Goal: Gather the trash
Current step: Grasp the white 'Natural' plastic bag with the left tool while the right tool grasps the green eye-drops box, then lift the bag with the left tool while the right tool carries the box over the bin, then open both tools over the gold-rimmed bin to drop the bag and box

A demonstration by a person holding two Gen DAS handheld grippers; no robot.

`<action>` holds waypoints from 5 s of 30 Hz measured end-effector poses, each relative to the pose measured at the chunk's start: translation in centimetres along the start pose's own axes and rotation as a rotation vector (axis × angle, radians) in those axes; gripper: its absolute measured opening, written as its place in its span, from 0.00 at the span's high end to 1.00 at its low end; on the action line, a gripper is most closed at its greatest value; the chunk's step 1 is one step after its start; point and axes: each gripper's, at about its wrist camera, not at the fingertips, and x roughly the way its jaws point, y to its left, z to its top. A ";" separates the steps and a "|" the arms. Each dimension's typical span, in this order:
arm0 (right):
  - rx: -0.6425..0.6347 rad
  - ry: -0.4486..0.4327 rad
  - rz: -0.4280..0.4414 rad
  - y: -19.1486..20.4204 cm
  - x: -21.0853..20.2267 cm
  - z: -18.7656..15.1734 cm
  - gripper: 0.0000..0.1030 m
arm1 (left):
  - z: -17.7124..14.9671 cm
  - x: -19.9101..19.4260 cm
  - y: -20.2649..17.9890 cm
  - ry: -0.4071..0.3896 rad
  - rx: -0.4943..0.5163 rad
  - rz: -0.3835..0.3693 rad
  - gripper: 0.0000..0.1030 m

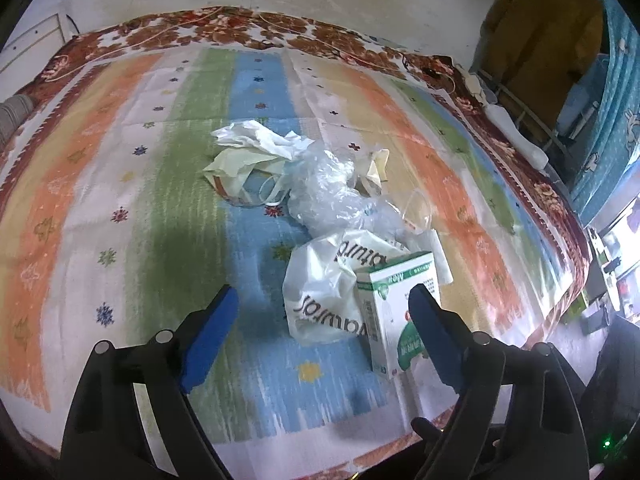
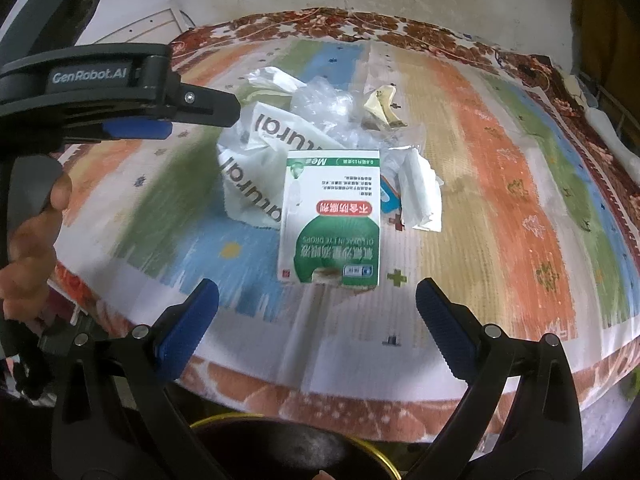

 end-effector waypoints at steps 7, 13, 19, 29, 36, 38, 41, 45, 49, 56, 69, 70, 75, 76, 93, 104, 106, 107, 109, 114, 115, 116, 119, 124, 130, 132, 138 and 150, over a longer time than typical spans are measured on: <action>-0.001 0.037 -0.022 0.2 2.6 1.0 0.14 | 0.5 2.0 1.1 0.023 -0.003 -0.045 0.27; -0.001 0.050 -0.036 -0.1 4.2 1.6 0.18 | 0.6 3.1 2.1 0.025 -0.009 -0.116 0.37; -0.004 0.078 -0.035 0.1 5.3 1.5 0.26 | 1.0 3.7 1.5 0.026 0.001 -0.182 0.50; 0.030 0.060 -0.029 -1.6 4.6 1.4 0.34 | 1.1 4.0 1.0 0.067 -0.005 -0.105 0.83; 0.070 0.025 -0.006 -2.8 2.1 1.7 0.34 | 2.2 0.8 0.8 0.040 -0.023 -0.036 0.85; 0.078 0.020 0.008 -3.1 1.4 1.7 0.34 | 2.1 -0.2 0.4 0.037 -0.015 -0.004 0.85; 0.063 0.010 0.016 -3.0 0.2 1.8 0.34 | 2.2 -1.8 -0.4 0.022 -0.002 0.012 0.85; 0.037 0.001 0.022 -2.9 -1.5 1.6 0.34 | 2.0 -4.3 -1.1 -0.019 0.007 0.066 0.85; 0.018 -0.009 0.031 -2.9 -3.1 1.3 0.34 | 1.8 -6.1 -1.7 -0.045 0.009 0.094 0.85; -0.012 -0.056 0.046 -3.2 -6.8 0.4 0.34 | 0.6 -8.0 -2.8 -0.058 -0.018 0.120 0.85; 0.003 -0.130 0.116 -4.8 -13.9 -2.9 0.34 | -4.5 -14.4 -6.5 -0.173 -0.089 0.103 0.85; -0.004 -0.135 0.116 -4.8 -14.4 -3.2 0.34 | -4.8 -14.6 -6.6 -0.177 -0.087 0.101 0.85; -0.018 -0.149 0.116 -5.2 -16.2 -4.8 0.34 | -6.9 -15.5 -7.4 -0.181 -0.078 0.083 0.85; -0.012 -0.149 0.122 -5.4 -16.5 -5.1 0.34 | -7.3 -15.6 -7.6 -0.182 -0.076 0.083 0.85; -0.052 -0.156 0.169 -4.8 -19.8 -9.6 0.34 | -13.1 -17.7 -9.4 -0.212 -0.073 0.061 0.85; -0.063 -0.085 0.167 -4.3 -19.6 -13.2 0.34 | -17.4 -17.1 -10.1 -0.155 -0.097 0.102 0.85; -0.064 -0.061 0.173 -4.0 -19.3 -13.9 0.34 | -18.4 -16.7 -10.1 -0.135 -0.104 0.114 0.85; -0.067 -0.054 0.175 -3.9 -19.2 -14.2 0.34 | -18.9 -16.5 -10.1 -0.123 -0.107 0.123 0.85; -0.076 -0.039 0.167 -3.5 -19.0 -14.8 0.34 | -19.6 -16.3 -10.2 -0.109 -0.112 0.138 0.85; -0.071 0.031 0.160 -3.1 -17.7 -15.8 0.34 | -21.2 -14.9 -10.5 -0.046 -0.125 0.171 0.85; -0.072 0.042 0.156 -3.0 -17.5 -16.0 0.34 | -21.4 -14.7 -10.6 -0.036 -0.129 0.176 0.85; -0.074 0.053 0.152 -2.9 -17.3 -16.2 0.34 | -21.6 -14.4 -10.6 -0.026 -0.133 0.179 0.85; -0.074 0.103 0.146 -2.7 -16.2 -16.7 0.34 | -22.0 -13.3 -10.2 0.020 -0.159 0.189 0.85; -0.067 0.213 0.171 -2.0 -14.0 -17.8 0.34 | -22.3 -11.6 -9.0 0.092 -0.233 0.166 0.86; -0.004 0.311 0.207 -2.1 -11.6 -18.6 0.34 | -22.9 -9.2 -8.4 0.187 -0.283 0.168 0.85; 0.006 0.330 0.211 -2.2 -11.1 -18.8 0.34 | -23.0 -8.5 -8.1 0.214 -0.301 0.164 0.85; 0.039 0.408 0.204 -2.4 -9.1 -19.4 0.34 | -23.4 -6.2 -7.3 0.289 -0.341 0.199 0.86; 0.119 0.428 0.208 -3.6 -8.0 -19.0 0.21 | -22.3 -5.4 -6.2 0.279 -0.388 0.199 0.53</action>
